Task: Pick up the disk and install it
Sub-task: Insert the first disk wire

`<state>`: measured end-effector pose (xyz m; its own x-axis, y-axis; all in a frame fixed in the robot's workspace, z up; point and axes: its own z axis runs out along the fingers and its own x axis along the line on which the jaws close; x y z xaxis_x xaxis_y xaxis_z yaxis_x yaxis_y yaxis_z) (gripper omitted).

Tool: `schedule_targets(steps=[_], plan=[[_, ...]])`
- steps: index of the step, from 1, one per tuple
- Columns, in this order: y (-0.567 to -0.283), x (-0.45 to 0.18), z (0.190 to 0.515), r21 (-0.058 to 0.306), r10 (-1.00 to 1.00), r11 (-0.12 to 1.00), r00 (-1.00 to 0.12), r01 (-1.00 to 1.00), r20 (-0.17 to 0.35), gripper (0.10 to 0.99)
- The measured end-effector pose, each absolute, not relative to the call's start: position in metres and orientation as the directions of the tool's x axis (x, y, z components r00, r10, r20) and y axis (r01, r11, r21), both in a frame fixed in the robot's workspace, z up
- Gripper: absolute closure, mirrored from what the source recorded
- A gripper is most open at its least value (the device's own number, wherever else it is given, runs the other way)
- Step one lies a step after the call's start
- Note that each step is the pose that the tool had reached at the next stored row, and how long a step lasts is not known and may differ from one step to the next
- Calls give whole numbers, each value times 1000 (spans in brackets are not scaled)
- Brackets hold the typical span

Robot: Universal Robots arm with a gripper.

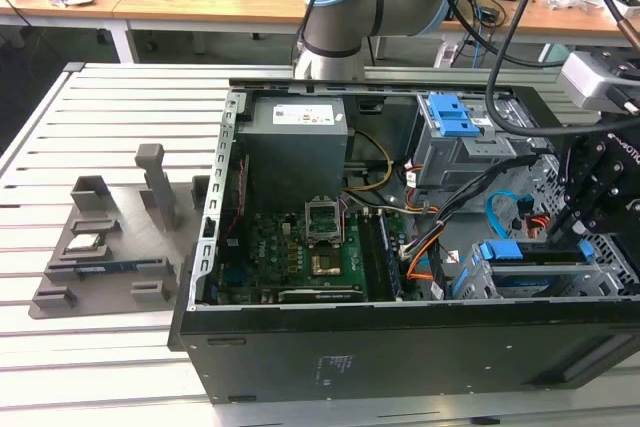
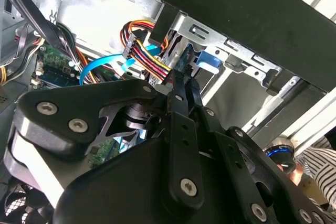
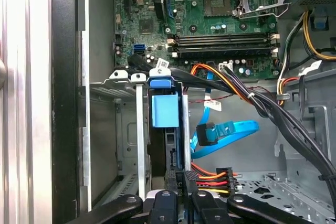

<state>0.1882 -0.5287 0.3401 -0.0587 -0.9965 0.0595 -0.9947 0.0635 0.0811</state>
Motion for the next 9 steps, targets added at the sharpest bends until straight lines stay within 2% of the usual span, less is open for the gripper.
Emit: schedule_targets(steps=[9], plan=[[-530,189,335,81,-996,63,-59,-995,61,918]])
